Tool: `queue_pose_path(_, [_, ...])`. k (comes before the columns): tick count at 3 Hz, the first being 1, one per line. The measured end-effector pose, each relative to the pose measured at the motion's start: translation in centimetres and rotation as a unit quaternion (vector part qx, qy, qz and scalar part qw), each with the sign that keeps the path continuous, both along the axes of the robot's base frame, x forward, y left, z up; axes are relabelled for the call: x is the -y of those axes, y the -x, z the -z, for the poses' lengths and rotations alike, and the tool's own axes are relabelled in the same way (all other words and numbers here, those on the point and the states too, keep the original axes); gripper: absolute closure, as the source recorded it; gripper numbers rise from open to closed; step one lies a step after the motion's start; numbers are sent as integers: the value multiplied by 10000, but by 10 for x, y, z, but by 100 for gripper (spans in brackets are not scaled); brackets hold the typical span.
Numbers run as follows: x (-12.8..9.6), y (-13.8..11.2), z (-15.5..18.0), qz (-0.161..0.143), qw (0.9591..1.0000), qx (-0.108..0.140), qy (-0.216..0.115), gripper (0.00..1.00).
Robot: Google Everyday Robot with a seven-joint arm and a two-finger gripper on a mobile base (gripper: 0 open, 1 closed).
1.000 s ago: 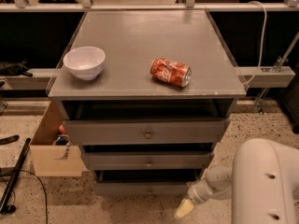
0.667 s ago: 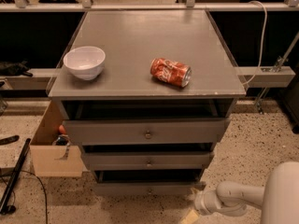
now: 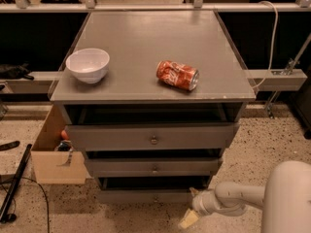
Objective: Open bottom drawer
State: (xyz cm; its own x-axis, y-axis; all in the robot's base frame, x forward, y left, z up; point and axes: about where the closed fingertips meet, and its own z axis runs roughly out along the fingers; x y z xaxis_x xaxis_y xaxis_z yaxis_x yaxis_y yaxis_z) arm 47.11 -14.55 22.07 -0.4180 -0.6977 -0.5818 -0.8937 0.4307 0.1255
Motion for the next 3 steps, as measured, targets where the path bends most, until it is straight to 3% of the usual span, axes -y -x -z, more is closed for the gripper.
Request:
queue_pose_path(1, [-19, -24, -6, -120, 9997, 227, -47, 0])
queue_pose_path(3, [-22, -42, 7, -110, 9996, 235, 127, 0])
